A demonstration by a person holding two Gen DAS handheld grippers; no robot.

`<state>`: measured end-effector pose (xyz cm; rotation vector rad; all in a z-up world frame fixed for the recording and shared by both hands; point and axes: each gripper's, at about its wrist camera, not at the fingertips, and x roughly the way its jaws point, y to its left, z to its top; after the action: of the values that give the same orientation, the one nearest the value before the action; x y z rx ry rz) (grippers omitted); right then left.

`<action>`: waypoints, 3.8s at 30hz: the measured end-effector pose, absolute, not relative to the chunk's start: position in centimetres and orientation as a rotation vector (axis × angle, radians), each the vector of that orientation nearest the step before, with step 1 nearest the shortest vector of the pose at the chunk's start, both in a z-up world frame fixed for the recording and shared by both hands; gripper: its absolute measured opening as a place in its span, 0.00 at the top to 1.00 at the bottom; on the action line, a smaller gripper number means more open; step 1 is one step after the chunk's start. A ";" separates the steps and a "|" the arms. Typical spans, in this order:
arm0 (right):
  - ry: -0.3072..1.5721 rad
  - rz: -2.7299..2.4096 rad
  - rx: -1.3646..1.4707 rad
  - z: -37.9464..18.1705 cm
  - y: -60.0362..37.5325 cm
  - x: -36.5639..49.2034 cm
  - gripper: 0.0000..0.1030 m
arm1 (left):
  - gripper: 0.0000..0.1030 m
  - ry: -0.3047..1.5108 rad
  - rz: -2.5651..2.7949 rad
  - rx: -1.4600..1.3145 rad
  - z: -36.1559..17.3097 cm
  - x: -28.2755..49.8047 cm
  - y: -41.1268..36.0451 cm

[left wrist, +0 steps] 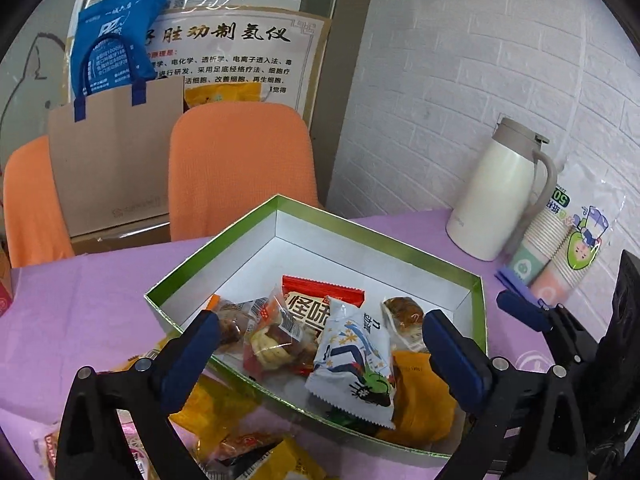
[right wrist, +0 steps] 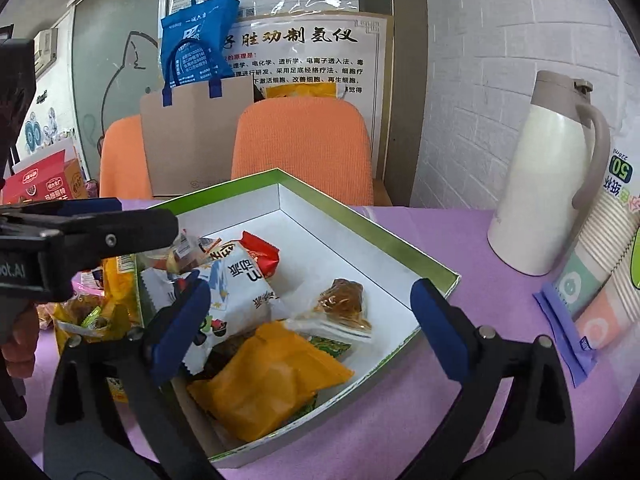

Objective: Organize snacks
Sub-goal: 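Carry both packs into the green box and open both tools, then move both tools back to the yellow chip bag on the table, then grasp the yellow chip bag with the left and right tools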

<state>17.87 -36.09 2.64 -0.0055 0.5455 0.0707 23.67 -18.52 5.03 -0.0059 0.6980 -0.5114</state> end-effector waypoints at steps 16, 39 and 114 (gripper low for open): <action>0.472 0.150 0.006 6.5 -32.1 8.9 0.01 | 0.00 0.606 -0.369 0.069 8.1 13.4 -12.6; 0.753 0.319 -0.028 -0.9 -25.1 7.8 0.01 | 0.00 0.769 -0.243 -0.110 -0.3 5.1 0.0; 0.831 0.426 0.219 -4.0 -23.2 3.7 0.61 | 0.71 1.027 -0.731 -0.190 -2.2 8.6 -9.0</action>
<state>3.71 -23.25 -3.97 0.2192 0.8311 0.4262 8.60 -8.97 -2.18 -0.1900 1.0272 -0.7314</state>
